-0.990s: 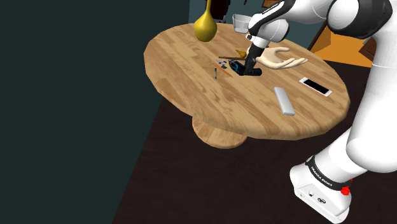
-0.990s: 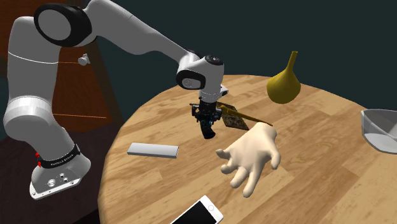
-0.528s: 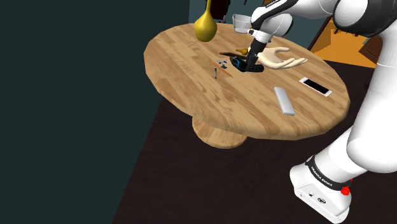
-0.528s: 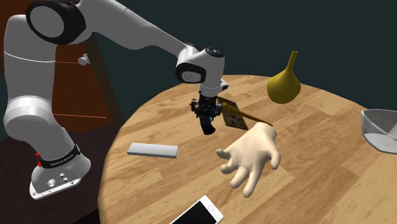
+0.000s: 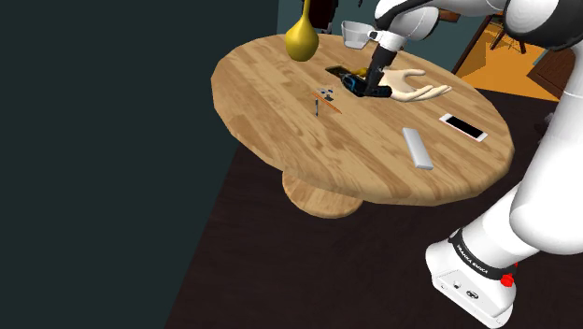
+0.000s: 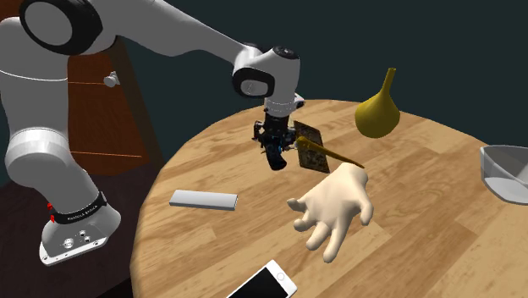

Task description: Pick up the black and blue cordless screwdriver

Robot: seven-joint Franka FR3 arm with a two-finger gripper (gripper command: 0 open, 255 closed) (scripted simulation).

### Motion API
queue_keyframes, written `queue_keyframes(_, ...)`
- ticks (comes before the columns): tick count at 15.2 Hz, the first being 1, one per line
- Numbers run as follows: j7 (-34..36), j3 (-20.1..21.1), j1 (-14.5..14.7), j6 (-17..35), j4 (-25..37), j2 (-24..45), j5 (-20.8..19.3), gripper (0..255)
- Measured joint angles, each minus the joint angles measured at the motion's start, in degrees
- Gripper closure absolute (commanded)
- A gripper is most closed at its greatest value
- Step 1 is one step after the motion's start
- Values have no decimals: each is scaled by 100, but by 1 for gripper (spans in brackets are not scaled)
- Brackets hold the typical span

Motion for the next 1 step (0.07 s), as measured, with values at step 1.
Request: queue_keyframes(1,17,-6,0,-46,40,-11,-14,255)
